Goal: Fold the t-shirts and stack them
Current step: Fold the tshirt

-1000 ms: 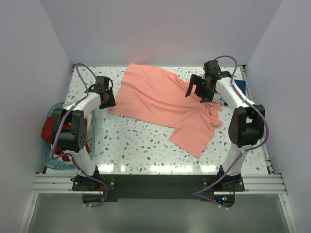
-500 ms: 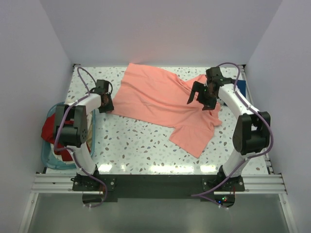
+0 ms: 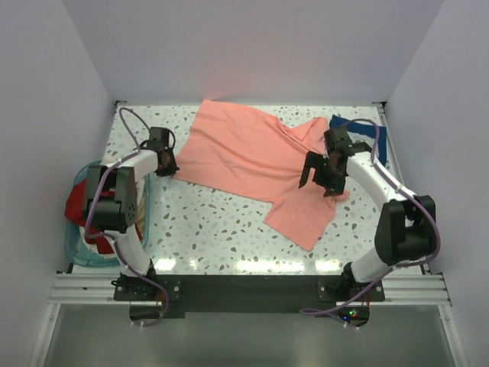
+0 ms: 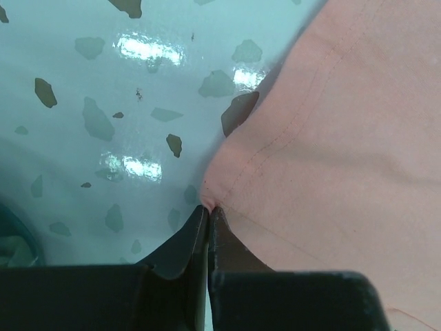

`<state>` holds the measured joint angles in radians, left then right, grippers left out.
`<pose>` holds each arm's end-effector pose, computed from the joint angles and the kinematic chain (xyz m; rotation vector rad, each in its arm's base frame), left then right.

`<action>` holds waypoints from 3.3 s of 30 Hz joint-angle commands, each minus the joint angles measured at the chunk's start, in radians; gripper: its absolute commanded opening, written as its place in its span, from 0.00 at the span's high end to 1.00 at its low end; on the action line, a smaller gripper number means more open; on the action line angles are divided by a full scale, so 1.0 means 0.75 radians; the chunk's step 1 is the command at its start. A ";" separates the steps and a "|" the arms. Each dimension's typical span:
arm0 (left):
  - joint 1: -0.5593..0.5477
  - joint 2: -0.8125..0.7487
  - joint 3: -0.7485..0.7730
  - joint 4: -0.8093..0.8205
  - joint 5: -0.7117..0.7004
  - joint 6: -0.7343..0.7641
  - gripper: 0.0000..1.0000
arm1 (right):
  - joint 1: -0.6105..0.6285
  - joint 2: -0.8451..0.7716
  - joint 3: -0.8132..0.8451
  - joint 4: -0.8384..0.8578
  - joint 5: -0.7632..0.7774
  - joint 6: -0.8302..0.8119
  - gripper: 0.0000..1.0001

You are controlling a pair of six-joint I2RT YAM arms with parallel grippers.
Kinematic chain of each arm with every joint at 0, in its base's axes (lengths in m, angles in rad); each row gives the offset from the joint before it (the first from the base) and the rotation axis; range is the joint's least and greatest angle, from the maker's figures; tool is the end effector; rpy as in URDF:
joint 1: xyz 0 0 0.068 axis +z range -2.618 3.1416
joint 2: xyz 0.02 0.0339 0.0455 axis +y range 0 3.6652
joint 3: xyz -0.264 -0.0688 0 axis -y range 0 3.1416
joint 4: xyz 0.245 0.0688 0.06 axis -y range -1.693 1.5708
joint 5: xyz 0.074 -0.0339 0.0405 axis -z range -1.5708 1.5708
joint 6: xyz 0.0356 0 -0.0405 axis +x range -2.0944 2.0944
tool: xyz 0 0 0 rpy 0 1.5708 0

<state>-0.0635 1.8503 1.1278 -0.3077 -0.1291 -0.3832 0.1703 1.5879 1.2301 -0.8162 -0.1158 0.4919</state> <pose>0.3721 -0.0191 0.1565 -0.4575 2.5465 0.0043 0.3120 0.0578 0.2470 0.4138 2.7538 0.3346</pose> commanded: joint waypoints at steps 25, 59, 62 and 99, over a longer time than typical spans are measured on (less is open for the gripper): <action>0.032 -0.084 -0.019 -0.101 0.213 0.071 1.00 | 0.364 -0.499 -0.816 -0.002 0.019 0.446 0.46; 0.046 -0.493 -0.162 -0.203 0.256 0.030 1.00 | 0.368 -0.747 -0.816 -0.411 -0.089 0.344 1.00; 0.046 -0.595 -0.207 -0.268 0.215 0.032 1.00 | 0.366 -0.804 -0.806 -0.472 -0.109 0.354 1.00; 0.048 -0.616 -0.095 -0.420 0.272 0.012 1.00 | 0.323 -0.549 -0.307 -0.454 0.187 0.349 1.00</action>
<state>-0.0345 1.3621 0.9920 -0.6861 0.0498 -0.4030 0.4324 1.1332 0.9253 -1.2491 -0.0383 0.7902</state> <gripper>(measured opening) 0.020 0.019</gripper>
